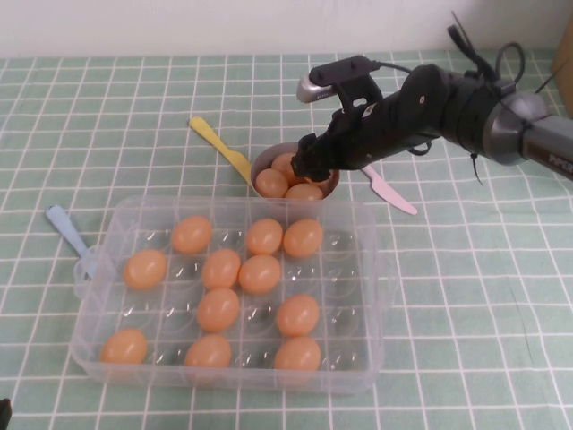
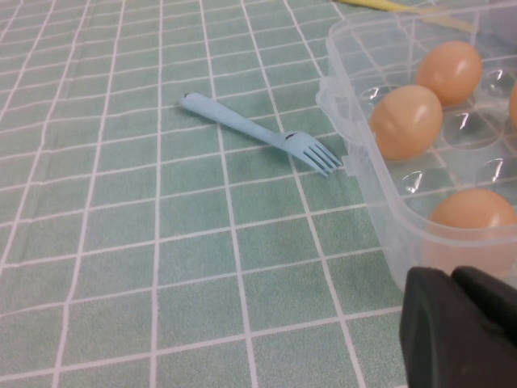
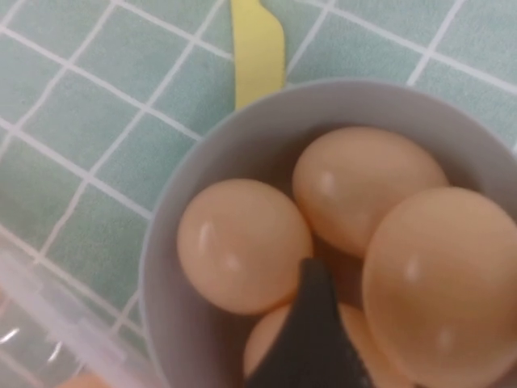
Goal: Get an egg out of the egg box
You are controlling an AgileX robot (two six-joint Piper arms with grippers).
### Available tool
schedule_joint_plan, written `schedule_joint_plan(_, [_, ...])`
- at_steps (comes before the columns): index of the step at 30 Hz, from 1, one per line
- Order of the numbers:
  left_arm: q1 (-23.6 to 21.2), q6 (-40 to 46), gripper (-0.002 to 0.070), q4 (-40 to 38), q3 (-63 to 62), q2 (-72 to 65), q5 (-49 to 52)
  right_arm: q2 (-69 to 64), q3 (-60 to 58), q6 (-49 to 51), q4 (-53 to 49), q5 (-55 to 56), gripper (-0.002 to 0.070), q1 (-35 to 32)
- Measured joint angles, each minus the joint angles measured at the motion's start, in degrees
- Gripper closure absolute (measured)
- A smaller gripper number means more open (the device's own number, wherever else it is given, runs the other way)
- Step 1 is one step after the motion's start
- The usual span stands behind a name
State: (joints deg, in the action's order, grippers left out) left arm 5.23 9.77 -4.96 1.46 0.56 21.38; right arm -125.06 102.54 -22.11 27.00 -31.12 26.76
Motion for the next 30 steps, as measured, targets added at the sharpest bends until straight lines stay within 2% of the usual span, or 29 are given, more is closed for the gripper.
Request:
schedule_joint_plan(6, [0.0, 0.0, 0.0678, 0.0, 0.0, 0.0, 0.0, 5.09, 0.0, 3.21, -4.54, -4.08, 0.0186, -0.09])
schedule_joint_plan(9, [0.0, 0.0, 0.0678, 0.0, 0.0, 0.0, 0.0, 8.11, 0.0, 3.88, -6.98, -8.31, 0.0211, -0.09])
schedule_joint_plan(14, [0.0, 0.0, 0.0678, 0.0, 0.0, 0.0, 0.0, 15.55, -5.46, 4.28, -8.66, -13.28, 0.0366, 0.93])
schedule_joint_plan(15, [0.0, 0.0, 0.0678, 0.0, 0.0, 0.0, 0.0, 18.85, -8.76, 4.3, -8.75, -13.5, 0.0436, 1.55])
schedule_joint_plan(18, [0.0, 0.0, 0.0678, 0.0, 0.0, 0.0, 0.0, 25.73, -15.29, 4.3, -8.13, -13.88, 0.0577, 1.95])
schedule_joint_plan(20, [0.0, 0.0, 0.0678, 0.0, 0.0, 0.0, 0.0, 29.91, -18.52, 4.3, -7.63, -14.58, 0.0638, 1.95])
schedule_joint_plan(23, [0.0, 0.0, 0.0678, 0.0, 0.0, 0.0, 0.0, 36.16, -22.47, 4.3, -7.08, -17.09, 0.0677, 1.95])
schedule_joint_plan(30, [0.0, 0.0, 0.0678, 0.0, 0.0, 0.0, 0.0, 49.05, -31.53, 4.4, -6.73, -21.81, 0.0691, 1.95])
